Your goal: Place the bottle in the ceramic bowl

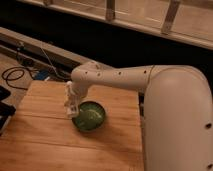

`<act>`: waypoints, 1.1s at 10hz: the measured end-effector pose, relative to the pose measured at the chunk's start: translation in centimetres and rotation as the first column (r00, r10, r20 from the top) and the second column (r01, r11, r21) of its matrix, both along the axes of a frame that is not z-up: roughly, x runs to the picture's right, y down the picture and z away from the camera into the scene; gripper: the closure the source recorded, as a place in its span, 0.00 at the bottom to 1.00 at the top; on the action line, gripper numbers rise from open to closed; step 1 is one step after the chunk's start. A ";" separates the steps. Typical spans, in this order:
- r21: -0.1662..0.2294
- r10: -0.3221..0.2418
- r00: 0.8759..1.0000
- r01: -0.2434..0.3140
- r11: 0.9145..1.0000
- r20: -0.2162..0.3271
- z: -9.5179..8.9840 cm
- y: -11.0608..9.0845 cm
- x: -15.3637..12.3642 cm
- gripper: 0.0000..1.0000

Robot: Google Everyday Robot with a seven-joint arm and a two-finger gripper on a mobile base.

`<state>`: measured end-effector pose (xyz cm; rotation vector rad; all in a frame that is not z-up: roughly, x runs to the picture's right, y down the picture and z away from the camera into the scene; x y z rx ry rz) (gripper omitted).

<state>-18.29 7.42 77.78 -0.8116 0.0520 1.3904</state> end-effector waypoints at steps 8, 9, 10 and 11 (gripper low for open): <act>-0.060 0.112 0.965 -0.129 0.990 -0.239 5.0 4.1 10.4 1.00; -0.094 0.117 0.962 -0.144 0.985 -0.246 5.9 5.3 11.2 1.00; -0.110 0.113 0.962 -0.144 0.984 -0.248 6.2 5.7 11.5 0.99; -0.110 0.112 0.962 -0.143 0.984 -0.247 6.2 5.7 11.4 0.95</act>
